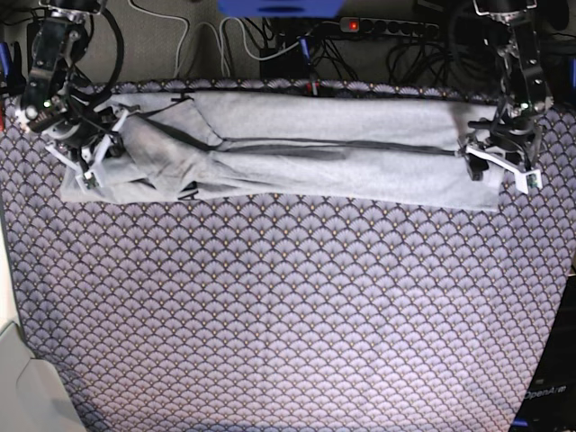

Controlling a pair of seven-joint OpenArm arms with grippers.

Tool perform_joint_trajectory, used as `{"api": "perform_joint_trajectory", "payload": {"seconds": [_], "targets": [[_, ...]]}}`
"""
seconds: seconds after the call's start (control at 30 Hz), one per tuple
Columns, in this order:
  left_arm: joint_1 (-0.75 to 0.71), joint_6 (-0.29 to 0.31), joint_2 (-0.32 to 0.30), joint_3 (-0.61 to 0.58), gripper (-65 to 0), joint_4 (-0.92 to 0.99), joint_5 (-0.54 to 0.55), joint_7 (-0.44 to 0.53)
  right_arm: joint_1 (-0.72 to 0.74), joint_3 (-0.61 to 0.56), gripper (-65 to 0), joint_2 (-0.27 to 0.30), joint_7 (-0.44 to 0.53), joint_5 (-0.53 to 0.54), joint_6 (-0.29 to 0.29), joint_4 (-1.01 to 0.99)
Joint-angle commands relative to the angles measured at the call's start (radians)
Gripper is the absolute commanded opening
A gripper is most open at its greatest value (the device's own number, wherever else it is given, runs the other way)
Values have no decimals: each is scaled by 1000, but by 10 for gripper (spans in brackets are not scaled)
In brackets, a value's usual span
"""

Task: Fold the T-shirt properly
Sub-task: 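Grasp the band's end with the left gripper while the right holds its end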

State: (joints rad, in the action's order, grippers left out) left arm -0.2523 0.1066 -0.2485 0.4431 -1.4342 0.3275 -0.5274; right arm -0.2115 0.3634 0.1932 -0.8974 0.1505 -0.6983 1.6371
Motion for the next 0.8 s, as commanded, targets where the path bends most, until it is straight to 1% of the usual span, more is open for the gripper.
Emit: {"api": "perform_joint_trajectory", "payload": {"seconds": [0.0,0.07,0.13,0.23,0.3,0.43,0.57,0.77], "targets": [[-9,-2,-5,3,-227,-7,-6,-26,2,0,-581,5,-18,-12,0,1],[-11,-2,10,3,-295,-6,-6,-26,2,0,-581,5,-18,-12,0,1],[-12,-2,11,3,-369,-6,-6,-26,4,0,-581,5,-18,-12,0,1],[-20,-2,13,3,-453,-6,-6,-26,4,0,-581,5,-18,-12,0,1],[-23,-2,13,3,-496,-6,-6,-26,4,0,-581,5,-18,-12,0,1],[-25,-2,13,4,-554,-12,-6,-26,2,0,-581,7,-18,-12,0,1],[-25,-3,13,6,-647,-41,-8,-26,2,0,-581,7,-18,-12,0,1],[-35,-9,15,4,-646,-190,-14,-27,2,0,-581,7,-18,-12,0,1]]}}
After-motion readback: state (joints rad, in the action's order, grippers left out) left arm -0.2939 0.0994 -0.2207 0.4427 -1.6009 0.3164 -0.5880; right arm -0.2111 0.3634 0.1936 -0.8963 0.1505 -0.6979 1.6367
